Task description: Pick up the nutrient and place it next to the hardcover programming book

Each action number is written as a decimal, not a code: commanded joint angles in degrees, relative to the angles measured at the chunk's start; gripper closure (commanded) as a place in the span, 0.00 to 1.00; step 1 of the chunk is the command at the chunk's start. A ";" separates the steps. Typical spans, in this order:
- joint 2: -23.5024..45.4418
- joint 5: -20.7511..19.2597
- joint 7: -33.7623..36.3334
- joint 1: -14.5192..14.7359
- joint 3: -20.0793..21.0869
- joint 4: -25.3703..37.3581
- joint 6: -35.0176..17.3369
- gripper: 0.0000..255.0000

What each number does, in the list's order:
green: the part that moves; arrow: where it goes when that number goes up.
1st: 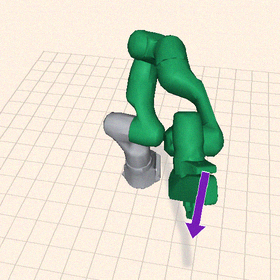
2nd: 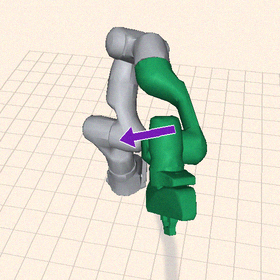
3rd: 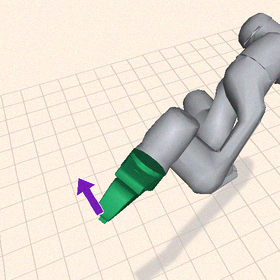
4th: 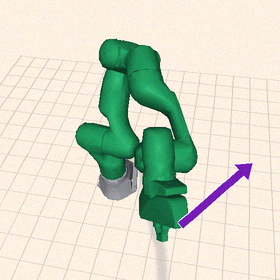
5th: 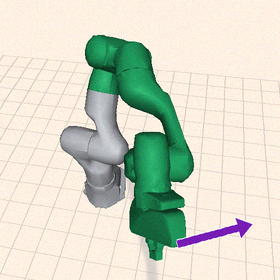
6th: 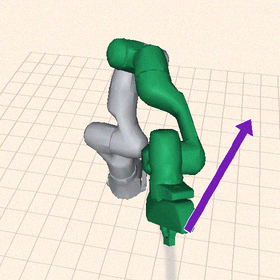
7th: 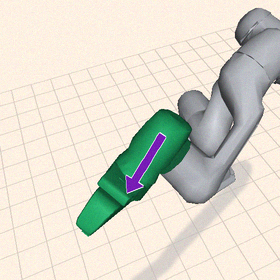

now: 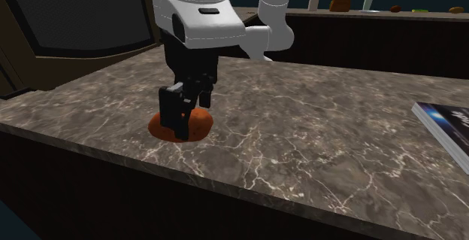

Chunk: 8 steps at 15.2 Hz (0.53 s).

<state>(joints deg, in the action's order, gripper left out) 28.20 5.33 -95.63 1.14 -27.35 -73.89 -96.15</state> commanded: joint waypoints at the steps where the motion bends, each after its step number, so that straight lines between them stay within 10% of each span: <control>1: 0.00 0.00 0.00 0.00 0.00 -0.04 -0.06 0.00; 5: 0.01 0.00 0.00 0.00 0.00 -0.03 -0.05 0.00; 6: 0.01 0.00 0.00 0.00 0.00 -0.03 -0.05 1.00; 8: 0.02 0.01 0.00 0.00 0.00 0.00 -0.03 1.00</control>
<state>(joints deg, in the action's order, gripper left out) 28.18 5.34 -95.63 1.15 -27.34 -73.88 -96.19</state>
